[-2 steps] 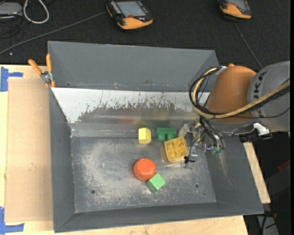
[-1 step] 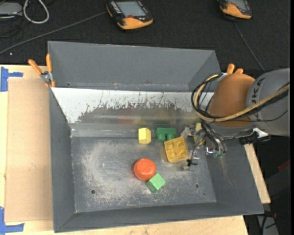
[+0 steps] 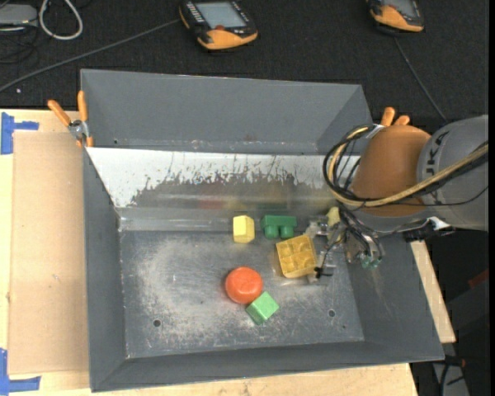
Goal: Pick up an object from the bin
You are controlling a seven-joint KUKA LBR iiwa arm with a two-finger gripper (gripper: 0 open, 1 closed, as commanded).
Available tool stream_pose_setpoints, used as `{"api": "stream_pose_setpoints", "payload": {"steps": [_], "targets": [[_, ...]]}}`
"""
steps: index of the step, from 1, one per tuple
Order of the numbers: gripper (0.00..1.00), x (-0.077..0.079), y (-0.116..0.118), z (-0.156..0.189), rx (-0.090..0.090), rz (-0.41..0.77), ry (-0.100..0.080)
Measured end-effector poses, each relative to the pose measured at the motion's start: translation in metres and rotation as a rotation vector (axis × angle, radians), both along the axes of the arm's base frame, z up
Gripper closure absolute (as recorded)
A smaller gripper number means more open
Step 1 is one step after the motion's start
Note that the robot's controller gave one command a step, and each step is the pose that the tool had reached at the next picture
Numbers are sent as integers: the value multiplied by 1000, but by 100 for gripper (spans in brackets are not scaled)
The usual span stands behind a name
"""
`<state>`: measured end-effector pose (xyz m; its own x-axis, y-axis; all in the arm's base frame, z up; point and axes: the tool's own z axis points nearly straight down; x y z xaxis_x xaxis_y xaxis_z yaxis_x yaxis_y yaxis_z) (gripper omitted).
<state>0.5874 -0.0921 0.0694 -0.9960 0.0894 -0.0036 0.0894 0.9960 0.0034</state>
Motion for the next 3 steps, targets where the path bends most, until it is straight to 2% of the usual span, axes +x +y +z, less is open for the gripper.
{"api": "stream_pose_setpoints", "payload": {"steps": [3], "targets": [[100,0,0,17,0,1,-1]]}}
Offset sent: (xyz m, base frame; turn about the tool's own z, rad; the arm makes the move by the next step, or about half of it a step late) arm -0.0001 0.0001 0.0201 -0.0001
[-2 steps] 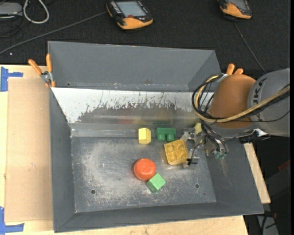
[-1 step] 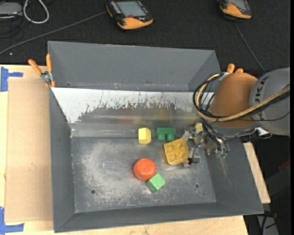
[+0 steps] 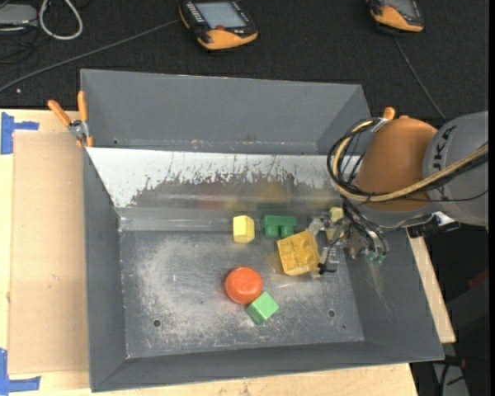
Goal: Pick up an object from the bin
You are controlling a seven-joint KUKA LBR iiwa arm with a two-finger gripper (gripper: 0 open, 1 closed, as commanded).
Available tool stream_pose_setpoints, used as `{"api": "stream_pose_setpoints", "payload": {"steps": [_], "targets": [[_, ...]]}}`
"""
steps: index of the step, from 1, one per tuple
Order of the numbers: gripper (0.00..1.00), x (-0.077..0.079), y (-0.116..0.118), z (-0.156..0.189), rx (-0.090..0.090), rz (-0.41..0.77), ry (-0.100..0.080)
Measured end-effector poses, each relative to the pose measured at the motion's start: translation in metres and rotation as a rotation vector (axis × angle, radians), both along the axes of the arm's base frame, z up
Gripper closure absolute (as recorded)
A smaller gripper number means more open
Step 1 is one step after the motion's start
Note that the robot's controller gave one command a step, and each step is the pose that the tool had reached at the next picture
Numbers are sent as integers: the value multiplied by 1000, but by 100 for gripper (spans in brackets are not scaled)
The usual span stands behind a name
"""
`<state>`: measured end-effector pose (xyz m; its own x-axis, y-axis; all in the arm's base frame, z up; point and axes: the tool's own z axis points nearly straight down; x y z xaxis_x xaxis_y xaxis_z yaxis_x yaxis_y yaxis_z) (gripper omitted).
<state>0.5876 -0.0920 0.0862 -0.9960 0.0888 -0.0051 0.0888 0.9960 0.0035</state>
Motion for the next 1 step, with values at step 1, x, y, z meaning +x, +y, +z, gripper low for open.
{"api": "stream_pose_setpoints", "payload": {"steps": [1], "targets": [[100,-3,1,26,2,0,12]]}}
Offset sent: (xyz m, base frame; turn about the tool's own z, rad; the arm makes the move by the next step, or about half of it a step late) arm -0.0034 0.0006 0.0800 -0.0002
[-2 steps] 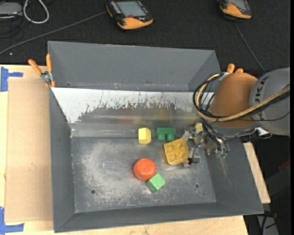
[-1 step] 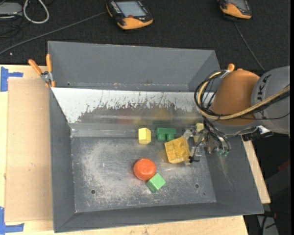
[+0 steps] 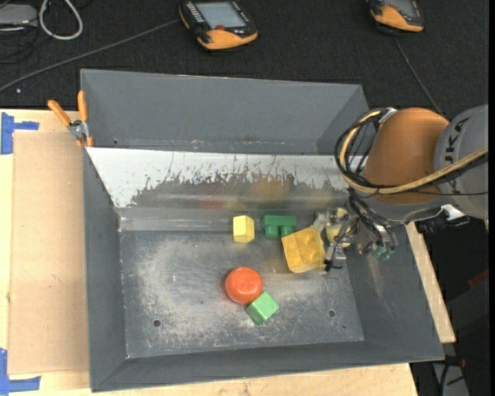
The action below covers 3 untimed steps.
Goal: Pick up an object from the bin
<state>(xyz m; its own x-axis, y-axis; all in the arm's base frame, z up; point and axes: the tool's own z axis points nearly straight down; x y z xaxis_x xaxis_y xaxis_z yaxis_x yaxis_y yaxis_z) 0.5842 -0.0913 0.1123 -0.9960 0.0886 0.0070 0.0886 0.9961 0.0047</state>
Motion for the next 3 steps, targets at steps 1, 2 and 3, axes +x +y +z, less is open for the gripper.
{"api": "stream_pose_setpoints", "payload": {"steps": [1,2,3], "targets": [[100,2,0,34,-1,0,-8],[100,3,0,51,-1,0,-10],[100,0,0,68,1,1,1]]}}
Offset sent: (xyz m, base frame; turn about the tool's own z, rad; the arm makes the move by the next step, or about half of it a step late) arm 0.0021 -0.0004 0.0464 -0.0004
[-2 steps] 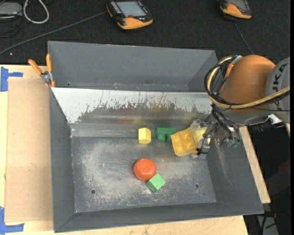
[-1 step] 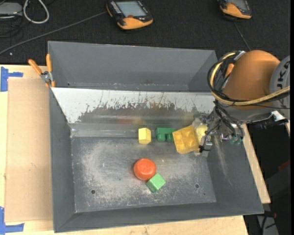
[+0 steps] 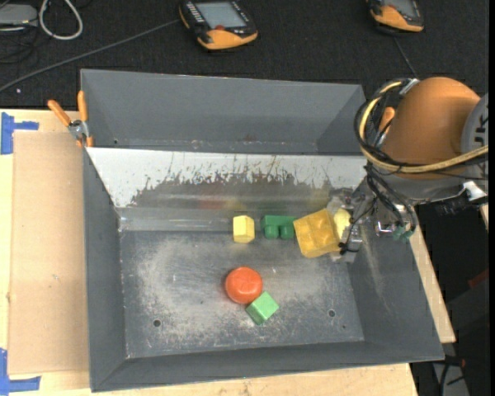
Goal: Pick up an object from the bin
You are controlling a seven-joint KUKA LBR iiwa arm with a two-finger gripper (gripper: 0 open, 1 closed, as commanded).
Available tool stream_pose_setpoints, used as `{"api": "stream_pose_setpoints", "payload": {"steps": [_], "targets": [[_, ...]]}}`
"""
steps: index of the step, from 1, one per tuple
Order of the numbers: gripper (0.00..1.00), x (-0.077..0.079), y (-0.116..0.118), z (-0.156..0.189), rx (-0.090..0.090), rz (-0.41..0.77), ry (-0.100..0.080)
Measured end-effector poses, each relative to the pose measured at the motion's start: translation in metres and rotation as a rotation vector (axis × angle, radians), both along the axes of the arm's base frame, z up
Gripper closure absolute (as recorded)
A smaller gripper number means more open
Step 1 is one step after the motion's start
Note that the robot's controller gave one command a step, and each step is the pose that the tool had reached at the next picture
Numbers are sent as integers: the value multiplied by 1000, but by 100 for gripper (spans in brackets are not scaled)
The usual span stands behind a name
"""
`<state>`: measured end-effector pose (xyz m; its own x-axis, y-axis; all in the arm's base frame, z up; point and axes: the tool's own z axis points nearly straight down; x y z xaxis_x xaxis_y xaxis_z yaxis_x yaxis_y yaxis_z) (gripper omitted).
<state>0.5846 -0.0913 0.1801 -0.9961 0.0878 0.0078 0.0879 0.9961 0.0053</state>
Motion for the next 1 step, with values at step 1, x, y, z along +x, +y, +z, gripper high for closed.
{"api": "stream_pose_setpoints", "payload": {"steps": [1], "targets": [[100,2,0,48,-1,0,-9]]}}
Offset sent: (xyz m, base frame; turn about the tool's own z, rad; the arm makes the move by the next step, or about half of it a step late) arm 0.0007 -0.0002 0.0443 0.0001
